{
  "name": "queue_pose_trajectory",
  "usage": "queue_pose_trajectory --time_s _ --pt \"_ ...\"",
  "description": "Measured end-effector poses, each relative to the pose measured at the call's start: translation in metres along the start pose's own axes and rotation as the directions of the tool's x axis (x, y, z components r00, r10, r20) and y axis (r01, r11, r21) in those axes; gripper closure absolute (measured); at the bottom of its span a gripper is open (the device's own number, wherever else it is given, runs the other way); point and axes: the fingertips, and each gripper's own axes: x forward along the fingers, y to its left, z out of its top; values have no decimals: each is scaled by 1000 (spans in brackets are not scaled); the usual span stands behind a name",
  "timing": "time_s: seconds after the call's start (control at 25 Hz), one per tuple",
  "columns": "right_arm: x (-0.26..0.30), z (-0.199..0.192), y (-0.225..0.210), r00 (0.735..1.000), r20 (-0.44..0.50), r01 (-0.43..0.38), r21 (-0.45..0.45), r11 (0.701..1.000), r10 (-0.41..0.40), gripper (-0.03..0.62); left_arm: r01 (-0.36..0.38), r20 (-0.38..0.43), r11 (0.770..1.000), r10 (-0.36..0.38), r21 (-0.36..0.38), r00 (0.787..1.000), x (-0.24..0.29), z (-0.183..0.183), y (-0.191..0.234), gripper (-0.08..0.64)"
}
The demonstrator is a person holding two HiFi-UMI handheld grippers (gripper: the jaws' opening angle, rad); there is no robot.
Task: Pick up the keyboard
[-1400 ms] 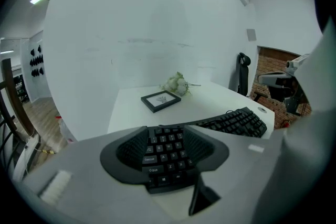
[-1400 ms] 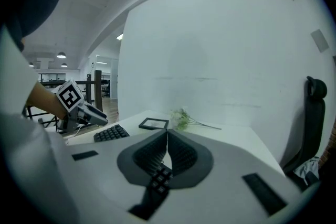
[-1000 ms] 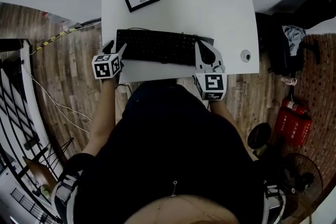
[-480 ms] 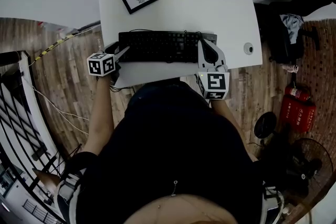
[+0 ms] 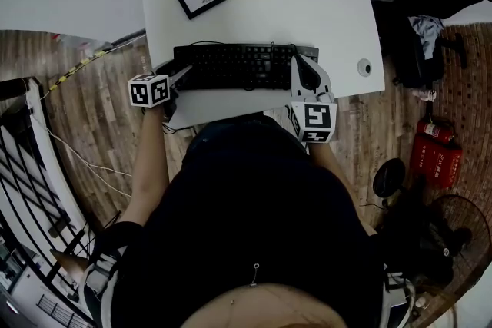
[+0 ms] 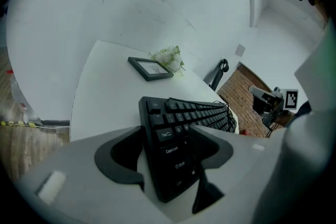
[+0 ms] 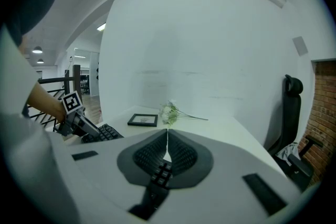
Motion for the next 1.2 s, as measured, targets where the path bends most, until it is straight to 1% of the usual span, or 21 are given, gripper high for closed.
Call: queue_pose_trajectory --time_s 0.24,0.48,0.6,0.8,0.92,1.04,1.08,1.12,1.16,1.2 --pt "0 -8 -4 1000 -14 11 13 1000 -11 580 -48 -67 999 47 -15 997 1 -2 2 288" --pt "0 -23 -12 998 -54 16 4 1000 -16 580 -77 -82 997 76 -7 994 -6 1 -3 293" --pt "-1 -37 -24 996 -82 35 26 999 -33 580 -97 -83 995 97 3 992 -10 4 -7 295" --pt "-2 -67 -48 984 -169 68 52 996 -58 580 -118 -72 993 119 17 990 -18 11 -15 295" --pt "-3 -85 -58 973 -230 58 89 994 -36 578 -131 -67 991 133 27 989 -24 15 -20 295" --pt "-5 -101 -65 957 -290 36 106 994 -3 578 -144 -60 989 147 39 987 -29 19 -27 296" --pt "-5 -106 -67 951 -309 29 121 992 10 554 -148 -56 988 150 43 987 -30 21 -29 296" --pt "-5 -111 -70 944 -330 22 140 990 26 472 -150 -51 988 152 46 987 -32 23 -31 296" --pt "-4 -116 -71 936 -350 14 160 987 43 447 -151 -45 987 153 50 987 -33 25 -32 296" --pt "-4 -122 -72 927 -370 4 180 984 64 436 -152 -40 987 154 52 987 -34 26 -33 296"
